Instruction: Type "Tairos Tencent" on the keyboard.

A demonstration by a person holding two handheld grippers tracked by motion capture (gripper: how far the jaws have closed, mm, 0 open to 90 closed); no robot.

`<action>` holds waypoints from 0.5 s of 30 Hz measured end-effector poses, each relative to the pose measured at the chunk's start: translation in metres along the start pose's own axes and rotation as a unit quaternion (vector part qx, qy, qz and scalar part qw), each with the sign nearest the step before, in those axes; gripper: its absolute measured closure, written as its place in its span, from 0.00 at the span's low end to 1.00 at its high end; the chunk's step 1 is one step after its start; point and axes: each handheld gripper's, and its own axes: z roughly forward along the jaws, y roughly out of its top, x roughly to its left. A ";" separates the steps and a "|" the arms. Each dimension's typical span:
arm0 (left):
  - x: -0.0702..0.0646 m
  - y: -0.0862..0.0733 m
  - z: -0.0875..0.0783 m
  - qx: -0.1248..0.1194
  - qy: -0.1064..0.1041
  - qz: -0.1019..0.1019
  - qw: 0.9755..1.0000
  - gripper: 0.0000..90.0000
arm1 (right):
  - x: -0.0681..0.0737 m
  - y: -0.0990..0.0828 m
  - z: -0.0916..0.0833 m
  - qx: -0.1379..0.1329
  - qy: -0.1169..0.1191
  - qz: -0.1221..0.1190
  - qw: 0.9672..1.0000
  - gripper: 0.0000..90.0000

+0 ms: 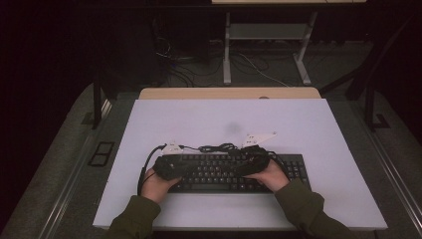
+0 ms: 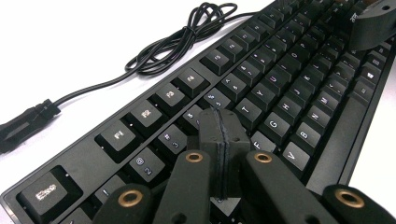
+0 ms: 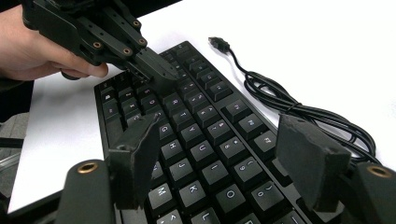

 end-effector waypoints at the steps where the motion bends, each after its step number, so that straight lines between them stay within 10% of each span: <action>1: 0.000 0.000 -0.001 0.000 0.001 0.000 1.000 0.99 | 0.000 0.000 0.000 0.000 0.000 0.000 1.000 0.34; 15: -0.002 0.001 -0.009 -0.021 0.001 -0.006 1.000 0.92 | 0.001 0.000 0.000 -0.001 0.003 0.000 1.000 0.36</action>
